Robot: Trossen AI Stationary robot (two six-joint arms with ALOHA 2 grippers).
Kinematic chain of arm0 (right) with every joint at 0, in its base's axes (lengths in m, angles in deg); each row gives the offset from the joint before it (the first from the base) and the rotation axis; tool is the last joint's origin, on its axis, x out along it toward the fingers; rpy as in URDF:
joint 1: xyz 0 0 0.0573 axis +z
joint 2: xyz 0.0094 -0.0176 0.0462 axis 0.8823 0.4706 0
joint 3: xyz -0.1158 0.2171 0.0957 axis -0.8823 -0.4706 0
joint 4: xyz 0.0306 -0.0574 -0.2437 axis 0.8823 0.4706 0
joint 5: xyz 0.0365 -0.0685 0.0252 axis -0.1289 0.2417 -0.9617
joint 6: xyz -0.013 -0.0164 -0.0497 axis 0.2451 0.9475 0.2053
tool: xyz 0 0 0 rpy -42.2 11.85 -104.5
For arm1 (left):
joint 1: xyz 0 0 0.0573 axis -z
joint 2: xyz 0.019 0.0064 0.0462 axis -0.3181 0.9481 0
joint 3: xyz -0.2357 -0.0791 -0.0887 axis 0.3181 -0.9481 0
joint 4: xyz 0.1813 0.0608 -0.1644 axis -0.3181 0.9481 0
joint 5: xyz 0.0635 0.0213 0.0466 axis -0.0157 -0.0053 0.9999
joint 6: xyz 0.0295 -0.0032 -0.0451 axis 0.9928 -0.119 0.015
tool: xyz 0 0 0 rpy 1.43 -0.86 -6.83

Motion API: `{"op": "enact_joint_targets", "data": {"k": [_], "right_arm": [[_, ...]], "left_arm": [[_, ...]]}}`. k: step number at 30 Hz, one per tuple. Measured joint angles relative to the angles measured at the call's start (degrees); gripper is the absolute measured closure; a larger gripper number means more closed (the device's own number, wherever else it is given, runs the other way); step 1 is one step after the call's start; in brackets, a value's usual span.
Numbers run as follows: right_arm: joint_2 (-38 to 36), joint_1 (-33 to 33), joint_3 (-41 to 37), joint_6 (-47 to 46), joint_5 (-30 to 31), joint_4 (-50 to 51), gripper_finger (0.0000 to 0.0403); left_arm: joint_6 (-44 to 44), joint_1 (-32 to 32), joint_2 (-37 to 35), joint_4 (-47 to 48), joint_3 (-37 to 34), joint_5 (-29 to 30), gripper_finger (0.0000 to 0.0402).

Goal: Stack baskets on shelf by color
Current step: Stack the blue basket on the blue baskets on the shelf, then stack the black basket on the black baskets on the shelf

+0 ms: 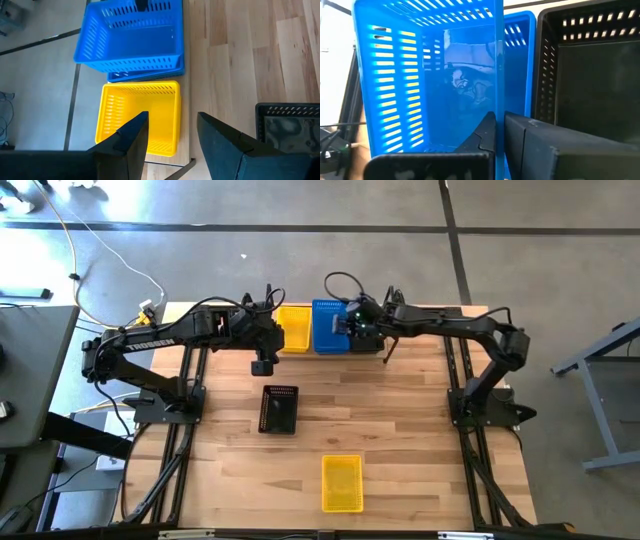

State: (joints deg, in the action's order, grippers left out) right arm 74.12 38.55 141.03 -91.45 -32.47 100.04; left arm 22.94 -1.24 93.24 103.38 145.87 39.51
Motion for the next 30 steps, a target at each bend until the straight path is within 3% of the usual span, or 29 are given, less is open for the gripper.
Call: {"op": "enact_joint_targets", "data": {"k": [9, 25, 30], "right_arm": [[1.02, -0.24, -0.01, 1.51, 0.13, -0.04, 0.0397], [0.44, -0.24, -0.01, 0.42, -0.47, -2.34, 0.033], [-2.18, -0.2, -0.02, 0.89, -0.61, -1.22, 0.033]], "left_arm": [[0.0, 0.0, 0.0, 0.0, 0.0, 0.0, 0.0245], [-0.13, 0.0, 0.0, 0.11, 0.0, -0.02, 0.0245], [-5.36, -0.01, 0.0, 3.36, 0.0, -0.99, 0.0245]]}}
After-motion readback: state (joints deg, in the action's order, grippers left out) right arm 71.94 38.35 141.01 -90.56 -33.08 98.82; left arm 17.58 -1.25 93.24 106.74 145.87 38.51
